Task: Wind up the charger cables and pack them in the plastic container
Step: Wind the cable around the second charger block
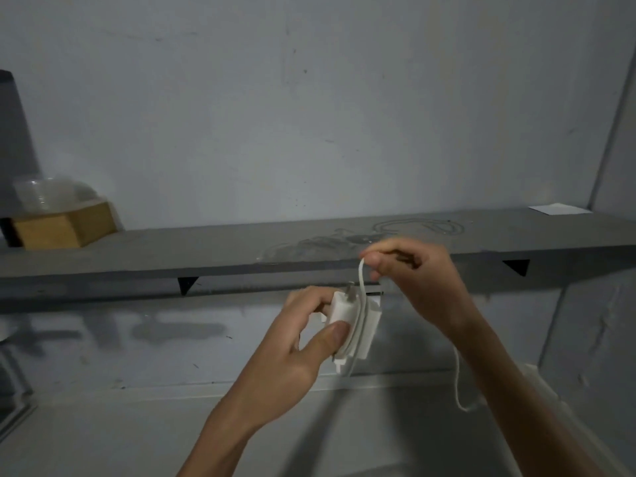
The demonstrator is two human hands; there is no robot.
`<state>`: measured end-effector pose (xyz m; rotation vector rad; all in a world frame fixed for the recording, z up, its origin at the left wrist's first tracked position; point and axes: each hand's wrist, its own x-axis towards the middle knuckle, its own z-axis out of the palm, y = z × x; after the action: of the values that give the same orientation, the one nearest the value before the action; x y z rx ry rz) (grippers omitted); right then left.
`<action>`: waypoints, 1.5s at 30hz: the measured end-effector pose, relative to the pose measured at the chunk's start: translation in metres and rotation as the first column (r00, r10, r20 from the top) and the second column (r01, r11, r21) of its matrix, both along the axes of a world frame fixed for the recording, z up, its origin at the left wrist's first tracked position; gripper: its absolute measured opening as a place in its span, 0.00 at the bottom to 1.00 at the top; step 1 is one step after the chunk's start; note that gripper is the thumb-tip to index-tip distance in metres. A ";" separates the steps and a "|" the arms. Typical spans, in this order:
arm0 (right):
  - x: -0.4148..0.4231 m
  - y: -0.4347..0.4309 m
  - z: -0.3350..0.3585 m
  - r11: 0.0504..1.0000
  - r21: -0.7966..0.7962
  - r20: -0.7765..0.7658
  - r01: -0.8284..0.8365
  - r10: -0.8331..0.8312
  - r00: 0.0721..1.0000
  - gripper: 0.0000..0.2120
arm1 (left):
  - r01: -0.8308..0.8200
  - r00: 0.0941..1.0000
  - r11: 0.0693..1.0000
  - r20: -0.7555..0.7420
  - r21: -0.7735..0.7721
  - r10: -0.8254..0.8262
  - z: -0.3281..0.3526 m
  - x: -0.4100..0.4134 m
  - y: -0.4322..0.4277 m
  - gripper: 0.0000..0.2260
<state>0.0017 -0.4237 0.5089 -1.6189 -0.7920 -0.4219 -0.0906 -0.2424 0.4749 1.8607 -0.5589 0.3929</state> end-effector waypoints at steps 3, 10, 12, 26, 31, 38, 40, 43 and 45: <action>-0.003 0.009 -0.019 0.993 0.026 -0.140 -0.117 0.120 0.983 0.05 | 0.020 0.999 0.999 -0.025 -0.038 -0.021 0.004 0.000 0.004 0.13; -0.036 0.039 -0.066 0.983 0.052 -0.483 -0.178 0.181 0.857 0.21 | -0.007 0.986 0.897 -0.150 -0.442 -0.067 0.003 0.017 0.006 0.11; -0.052 0.048 -0.078 0.986 0.075 -0.524 -0.151 0.168 0.835 0.21 | -0.033 0.973 0.818 -0.207 -0.574 -0.106 0.002 0.025 0.007 0.09; -0.080 0.009 -0.020 0.833 -0.424 0.388 0.356 -0.188 0.902 0.10 | -0.318 0.947 0.947 -0.024 0.048 0.319 -0.034 0.032 0.032 0.09; -0.040 0.003 0.018 0.878 -0.263 0.415 0.400 -0.272 0.868 0.09 | 0.011 0.999 0.997 -0.030 -0.079 -0.014 -0.015 -0.012 0.016 0.11; -0.020 0.040 -0.016 0.986 -0.096 -0.025 -0.137 0.135 0.991 0.04 | 0.042 0.998 0.994 -0.044 -0.101 -0.046 -0.003 -0.010 0.029 0.13; -0.023 0.050 -0.029 0.975 -0.003 -0.215 -0.221 0.215 0.953 0.11 | 0.022 0.999 0.995 -0.047 -0.098 -0.027 -0.005 -0.006 0.032 0.15; -0.028 0.061 -0.055 0.992 0.003 -0.315 -0.126 0.121 0.941 0.17 | 0.020 0.996 0.974 -0.077 -0.227 -0.039 -0.006 0.003 0.033 0.12; -0.033 0.065 -0.077 0.998 -0.040 -0.342 -0.056 0.039 0.939 0.15 | -0.016 0.990 0.918 -0.136 -0.396 -0.042 -0.006 0.011 0.031 0.10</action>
<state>-0.0312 -0.3589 0.4316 -1.6568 -0.5793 -0.0802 -0.0793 -0.2114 0.4689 1.4781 -0.3618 0.3329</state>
